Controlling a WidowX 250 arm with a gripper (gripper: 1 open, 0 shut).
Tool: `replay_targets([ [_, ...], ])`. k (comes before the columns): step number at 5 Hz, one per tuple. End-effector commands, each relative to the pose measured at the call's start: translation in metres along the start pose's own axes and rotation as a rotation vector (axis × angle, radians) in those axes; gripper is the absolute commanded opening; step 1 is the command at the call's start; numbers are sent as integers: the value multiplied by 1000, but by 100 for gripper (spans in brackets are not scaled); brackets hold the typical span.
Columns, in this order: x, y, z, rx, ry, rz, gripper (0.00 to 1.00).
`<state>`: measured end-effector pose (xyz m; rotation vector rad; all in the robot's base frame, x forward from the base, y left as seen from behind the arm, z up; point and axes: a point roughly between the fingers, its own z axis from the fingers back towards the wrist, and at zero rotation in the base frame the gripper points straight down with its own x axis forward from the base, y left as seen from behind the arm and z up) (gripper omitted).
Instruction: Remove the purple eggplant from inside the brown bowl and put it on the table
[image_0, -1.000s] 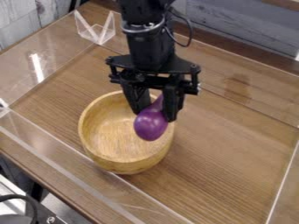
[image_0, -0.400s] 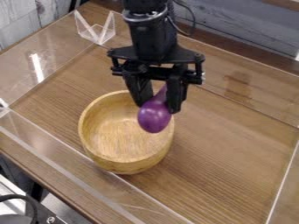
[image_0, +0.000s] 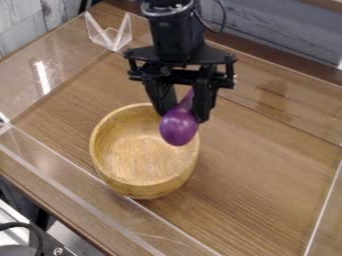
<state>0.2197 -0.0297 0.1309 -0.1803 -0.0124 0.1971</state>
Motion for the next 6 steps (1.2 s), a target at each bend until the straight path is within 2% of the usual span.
replay_targets([
  [1, 8, -7, 18, -17, -71, -8, 0],
  [6, 19, -5, 27, -13, -108, 62, 0],
])
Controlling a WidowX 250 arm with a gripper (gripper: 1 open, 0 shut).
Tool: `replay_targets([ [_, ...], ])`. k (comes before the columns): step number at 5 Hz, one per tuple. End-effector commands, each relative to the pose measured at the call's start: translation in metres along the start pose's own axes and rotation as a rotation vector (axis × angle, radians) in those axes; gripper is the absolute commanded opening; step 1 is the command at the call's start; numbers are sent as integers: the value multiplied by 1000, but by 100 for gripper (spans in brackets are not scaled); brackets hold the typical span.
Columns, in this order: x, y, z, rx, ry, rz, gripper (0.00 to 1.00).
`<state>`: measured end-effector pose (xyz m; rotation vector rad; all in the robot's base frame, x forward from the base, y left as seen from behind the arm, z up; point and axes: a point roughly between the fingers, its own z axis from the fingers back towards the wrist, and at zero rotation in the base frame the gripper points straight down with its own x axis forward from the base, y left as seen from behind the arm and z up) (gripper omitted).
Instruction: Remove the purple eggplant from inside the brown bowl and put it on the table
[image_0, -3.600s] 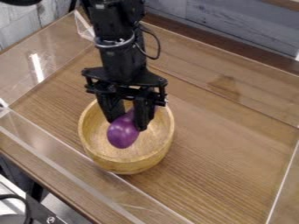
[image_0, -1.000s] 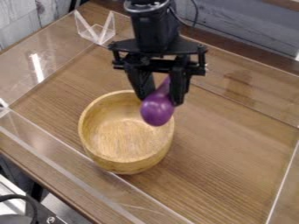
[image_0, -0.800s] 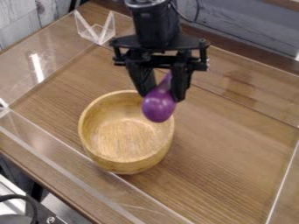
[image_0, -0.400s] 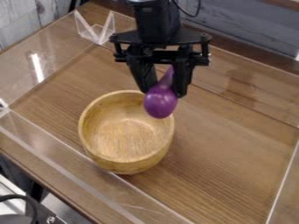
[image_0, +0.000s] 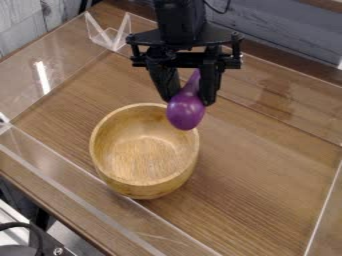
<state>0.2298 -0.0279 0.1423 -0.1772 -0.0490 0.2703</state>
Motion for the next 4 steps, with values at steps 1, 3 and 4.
replay_targets([
  [1, 12, -2, 15, -13, -74, 10, 0],
  [3, 19, 2, 14, -7, -94, 42, 0],
  [4, 23, 4, 14, -4, -105, 60, 0],
])
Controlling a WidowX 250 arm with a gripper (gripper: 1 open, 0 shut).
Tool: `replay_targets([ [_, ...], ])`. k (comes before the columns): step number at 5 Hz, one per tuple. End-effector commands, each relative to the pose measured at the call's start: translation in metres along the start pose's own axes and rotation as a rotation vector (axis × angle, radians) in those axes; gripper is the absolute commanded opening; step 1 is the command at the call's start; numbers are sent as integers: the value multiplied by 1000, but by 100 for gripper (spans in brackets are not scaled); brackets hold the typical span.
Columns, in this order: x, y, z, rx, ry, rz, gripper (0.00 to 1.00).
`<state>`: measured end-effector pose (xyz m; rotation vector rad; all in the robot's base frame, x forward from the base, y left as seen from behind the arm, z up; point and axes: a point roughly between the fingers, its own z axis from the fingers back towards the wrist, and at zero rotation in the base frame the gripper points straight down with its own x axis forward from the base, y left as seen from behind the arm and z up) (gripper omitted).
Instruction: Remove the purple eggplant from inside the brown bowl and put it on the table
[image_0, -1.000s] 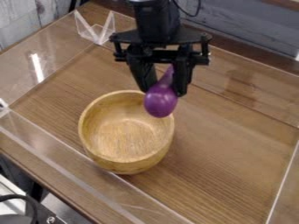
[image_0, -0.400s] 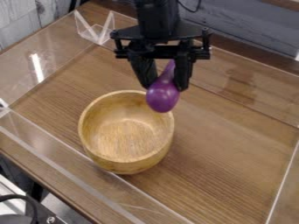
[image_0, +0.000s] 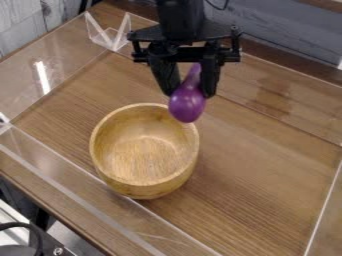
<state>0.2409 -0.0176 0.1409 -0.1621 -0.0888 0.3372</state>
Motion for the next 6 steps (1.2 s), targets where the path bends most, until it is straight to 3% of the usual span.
replay_targets([
  [1, 15, 1, 12, -11, -72, 28, 0],
  [4, 30, 16, 7, 4, -113, 124, 0],
  [6, 42, 14, 2, 7, -126, 168, 0],
])
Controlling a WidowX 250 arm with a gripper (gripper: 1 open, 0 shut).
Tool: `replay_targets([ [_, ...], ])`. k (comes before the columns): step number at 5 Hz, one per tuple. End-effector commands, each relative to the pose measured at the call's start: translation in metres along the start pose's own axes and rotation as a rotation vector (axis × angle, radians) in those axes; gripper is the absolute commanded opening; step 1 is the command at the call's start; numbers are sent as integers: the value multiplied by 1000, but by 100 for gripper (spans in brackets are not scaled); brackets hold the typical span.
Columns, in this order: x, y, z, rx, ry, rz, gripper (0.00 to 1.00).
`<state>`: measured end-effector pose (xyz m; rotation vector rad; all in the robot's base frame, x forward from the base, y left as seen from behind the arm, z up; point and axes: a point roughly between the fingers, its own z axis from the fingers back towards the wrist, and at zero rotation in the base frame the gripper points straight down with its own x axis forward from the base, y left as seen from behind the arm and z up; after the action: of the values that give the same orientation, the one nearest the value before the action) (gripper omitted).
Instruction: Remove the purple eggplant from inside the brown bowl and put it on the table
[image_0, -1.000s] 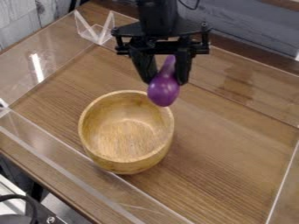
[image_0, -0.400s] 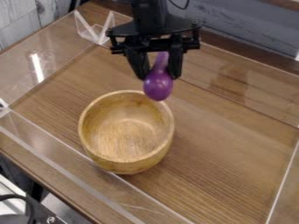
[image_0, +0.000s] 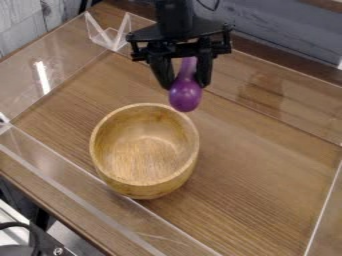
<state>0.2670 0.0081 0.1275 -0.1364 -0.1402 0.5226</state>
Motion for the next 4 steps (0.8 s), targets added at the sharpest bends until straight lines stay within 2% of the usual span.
replay_targets([
  [1, 14, -6, 12, -17, -61, 9, 0],
  [4, 22, -4, 6, -6, -74, 62, 0],
])
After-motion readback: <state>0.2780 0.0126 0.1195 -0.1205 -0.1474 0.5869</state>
